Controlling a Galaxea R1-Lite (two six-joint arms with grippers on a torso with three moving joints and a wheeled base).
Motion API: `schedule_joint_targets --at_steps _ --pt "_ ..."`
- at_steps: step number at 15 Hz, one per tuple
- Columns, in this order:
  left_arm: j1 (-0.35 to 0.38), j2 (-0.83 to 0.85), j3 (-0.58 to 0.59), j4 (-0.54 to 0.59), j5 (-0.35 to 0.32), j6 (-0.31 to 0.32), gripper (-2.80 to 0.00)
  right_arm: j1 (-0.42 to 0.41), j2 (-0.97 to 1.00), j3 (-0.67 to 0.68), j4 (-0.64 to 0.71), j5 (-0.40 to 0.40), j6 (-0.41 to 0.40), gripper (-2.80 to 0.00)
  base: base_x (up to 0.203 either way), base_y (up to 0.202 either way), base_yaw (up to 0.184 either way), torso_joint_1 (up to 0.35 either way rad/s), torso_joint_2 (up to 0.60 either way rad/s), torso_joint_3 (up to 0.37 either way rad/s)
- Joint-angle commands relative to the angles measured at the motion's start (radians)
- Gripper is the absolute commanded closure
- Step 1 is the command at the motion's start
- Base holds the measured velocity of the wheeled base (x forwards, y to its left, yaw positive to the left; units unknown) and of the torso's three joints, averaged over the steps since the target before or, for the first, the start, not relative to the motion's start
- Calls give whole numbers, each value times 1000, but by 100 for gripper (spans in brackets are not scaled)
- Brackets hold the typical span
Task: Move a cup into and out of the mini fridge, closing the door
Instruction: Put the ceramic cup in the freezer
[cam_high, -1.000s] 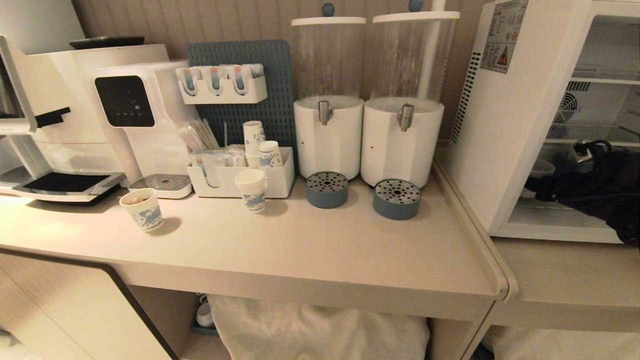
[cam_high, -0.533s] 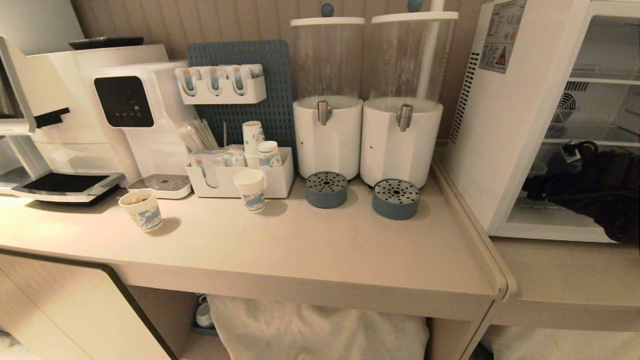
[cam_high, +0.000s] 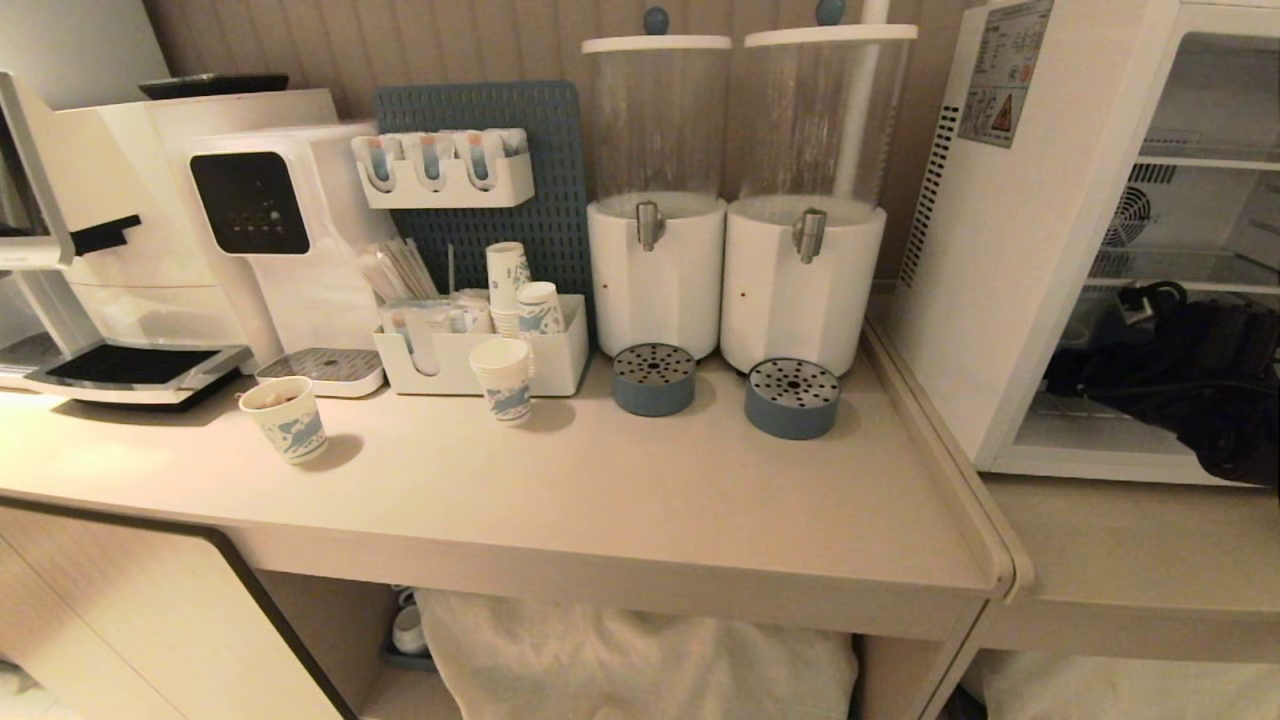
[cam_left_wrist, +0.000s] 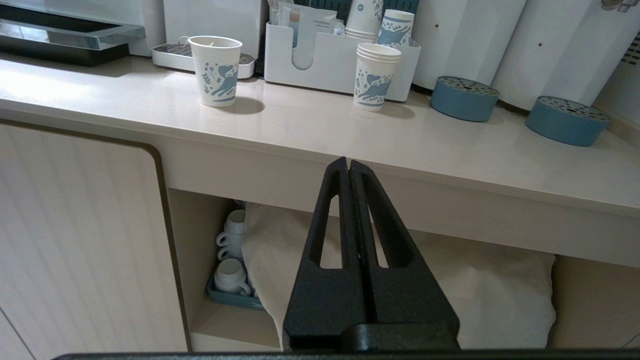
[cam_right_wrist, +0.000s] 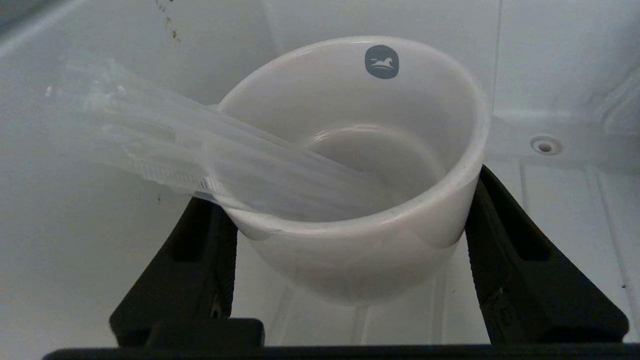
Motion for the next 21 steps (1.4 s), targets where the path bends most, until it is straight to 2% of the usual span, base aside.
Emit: schedule_joint_targets --at_steps 1,19,20,21 --pt "0 -5 40 -1 0 -1 0 -2 10 1 -1 1 -1 0 0 0 0 0 0 0" --pt "0 -5 40 -1 0 -1 0 -15 67 21 -3 -21 -10 0 0 0 0 0 0 0" --pt "0 -5 40 -1 0 -1 0 -15 68 21 -3 -21 -11 -280 0 0 0 0 0 0" --pt "0 -5 40 -1 0 -1 0 -15 69 20 -3 -21 -11 -280 0 0 0 0 0 0"
